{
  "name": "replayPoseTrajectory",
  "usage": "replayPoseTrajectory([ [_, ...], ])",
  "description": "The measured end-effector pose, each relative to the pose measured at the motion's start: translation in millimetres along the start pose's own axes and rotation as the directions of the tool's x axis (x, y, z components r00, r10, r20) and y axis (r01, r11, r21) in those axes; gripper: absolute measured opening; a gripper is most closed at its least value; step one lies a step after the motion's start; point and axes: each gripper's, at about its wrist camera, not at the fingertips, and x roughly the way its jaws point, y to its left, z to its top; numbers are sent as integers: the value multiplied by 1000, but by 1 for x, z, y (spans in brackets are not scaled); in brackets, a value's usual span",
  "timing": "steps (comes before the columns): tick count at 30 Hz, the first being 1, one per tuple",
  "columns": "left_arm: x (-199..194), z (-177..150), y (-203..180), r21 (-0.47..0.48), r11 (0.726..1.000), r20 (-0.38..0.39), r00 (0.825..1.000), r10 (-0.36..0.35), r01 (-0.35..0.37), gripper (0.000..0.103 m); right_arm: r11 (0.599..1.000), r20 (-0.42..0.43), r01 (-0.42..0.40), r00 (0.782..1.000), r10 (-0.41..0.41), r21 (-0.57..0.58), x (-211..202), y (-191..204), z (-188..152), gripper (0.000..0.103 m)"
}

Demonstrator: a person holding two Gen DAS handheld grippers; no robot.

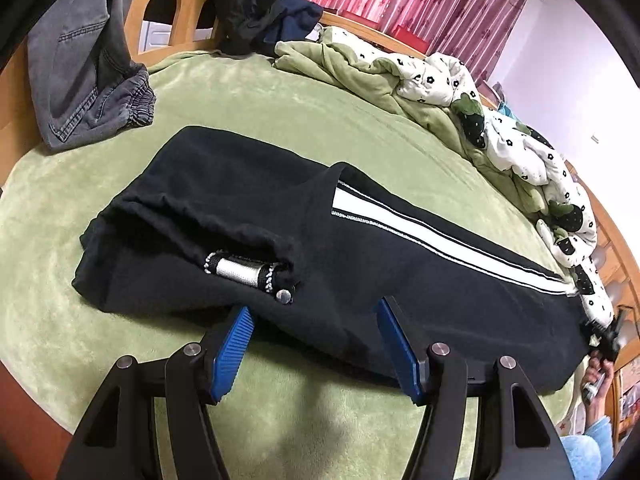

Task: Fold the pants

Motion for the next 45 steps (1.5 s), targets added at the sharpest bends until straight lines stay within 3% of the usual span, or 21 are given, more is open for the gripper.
replayPoseTrajectory([
  [7, -9, 3, 2, 39, 999, 22, 1000, -10, 9, 61, 996, 71, 88, 994, -87, -22, -55, -16, -39, 56],
  [13, -33, 11, 10, 42, 996, 96, 992, -84, 80, 61, 983, 154, 165, 976, -152, -75, -114, 15, -69, 56],
  [16, -17, 18, 12, 82, 995, 46, 997, -60, 56, 61, 986, 167, 138, 979, -120, -97, -128, 46, -78, 56],
  [20, 24, 19, 21, 83, 995, -95, 995, -41, 49, 58, 988, 150, 56, 988, -34, -142, -128, 105, -85, 56],
  [22, 34, 19, 24, 82, 995, -95, 995, -45, 52, 34, 982, 141, 14, 990, 13, -189, -126, 146, -91, 56],
  [23, 36, 23, 25, 93, 994, -98, 994, -55, 64, 14, 978, 136, -4, 990, 33, -210, -125, 164, -94, 56],
  [25, 34, 36, 33, 56, 994, -86, 992, -89, 94, 12, 964, 110, -41, 991, 72, -261, -123, 207, -105, 56],
  [29, 17, 75, 52, 16, 999, 25, 998, -51, 51, 9, 923, 39, -107, 991, 130, -370, -119, 278, -128, 56],
  [32, 12, 110, 64, 6, 999, 84, 995, -48, 48, 9, 881, -13, -134, 990, 143, -454, -117, 322, -149, 56],
  [35, 16, 137, 72, -1, 1000, 106, 994, 1, -1, 10, 850, -63, -162, 987, 151, -501, -115, 352, -170, 56],
  [37, 19, 149, 80, -49, 998, 107, 994, 34, -29, 25, 832, -107, -193, 981, 161, -521, -112, 367, -188, 56],
  [38, 19, 153, 82, -78, 996, 115, 992, 47, -39, 45, 826, -118, -202, 979, 164, -527, -111, 369, -194, 56],
  [39, 17, 156, 85, -109, 993, 122, 990, 65, -52, 60, 814, -135, -211, 977, 164, -541, -109, 373, -203, 56],
  [42, 6, 151, 89, -115, 993, 145, 988, 55, -38, 60, 793, -152, -205, 978, 143, -574, -104, 379, -219, 56],
  [45, -1, 128, 88, -87, 996, 95, 995, 14, -6, 61, 800, -169, -218, 975, 147, -559, -102, 378, -221, 56],
])
